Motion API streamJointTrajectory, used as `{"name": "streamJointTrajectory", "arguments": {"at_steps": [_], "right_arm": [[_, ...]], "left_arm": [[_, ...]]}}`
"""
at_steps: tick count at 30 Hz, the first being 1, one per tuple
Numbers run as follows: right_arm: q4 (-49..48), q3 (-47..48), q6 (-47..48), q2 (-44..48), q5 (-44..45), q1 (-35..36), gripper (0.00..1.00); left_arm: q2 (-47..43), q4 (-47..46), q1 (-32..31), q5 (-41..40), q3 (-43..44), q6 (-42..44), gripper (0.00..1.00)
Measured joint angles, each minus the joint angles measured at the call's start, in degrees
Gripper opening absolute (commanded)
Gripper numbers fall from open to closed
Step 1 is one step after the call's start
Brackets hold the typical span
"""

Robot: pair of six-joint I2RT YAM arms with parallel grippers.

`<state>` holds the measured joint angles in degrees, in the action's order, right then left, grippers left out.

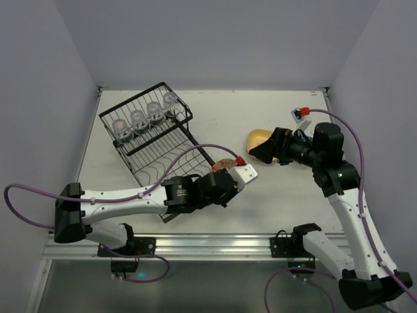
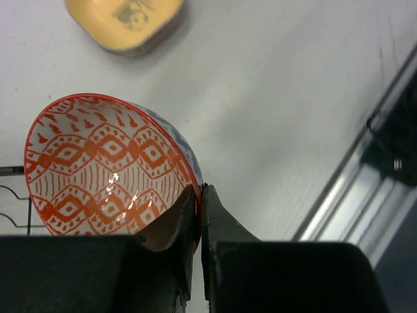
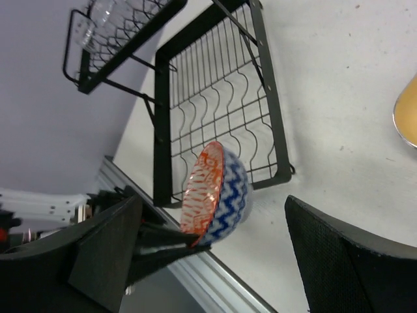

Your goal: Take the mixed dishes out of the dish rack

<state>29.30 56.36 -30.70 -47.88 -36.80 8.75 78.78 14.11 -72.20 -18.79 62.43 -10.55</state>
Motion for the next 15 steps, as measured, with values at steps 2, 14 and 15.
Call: {"name": "streamJointTrajectory", "arguments": {"at_steps": [2, 14, 15], "right_arm": [[4.2, 3.7, 2.7, -3.5, 4.0, 4.3, 0.86], [20.5, 8.7, 8.3, -17.6, 23.3, 29.2, 0.61], [20.7, 8.7, 8.2, -17.9, 24.1, 30.3, 0.60]], "left_arm": [[0.9, 8.0, -3.3, 0.7, 2.6, 2.0, 0.00], [3.9, 30.6, -8.1, 3.0, 7.2, 9.9, 0.00], [3.9, 30.9, -8.1, 3.0, 7.2, 10.5, 0.00]]}}
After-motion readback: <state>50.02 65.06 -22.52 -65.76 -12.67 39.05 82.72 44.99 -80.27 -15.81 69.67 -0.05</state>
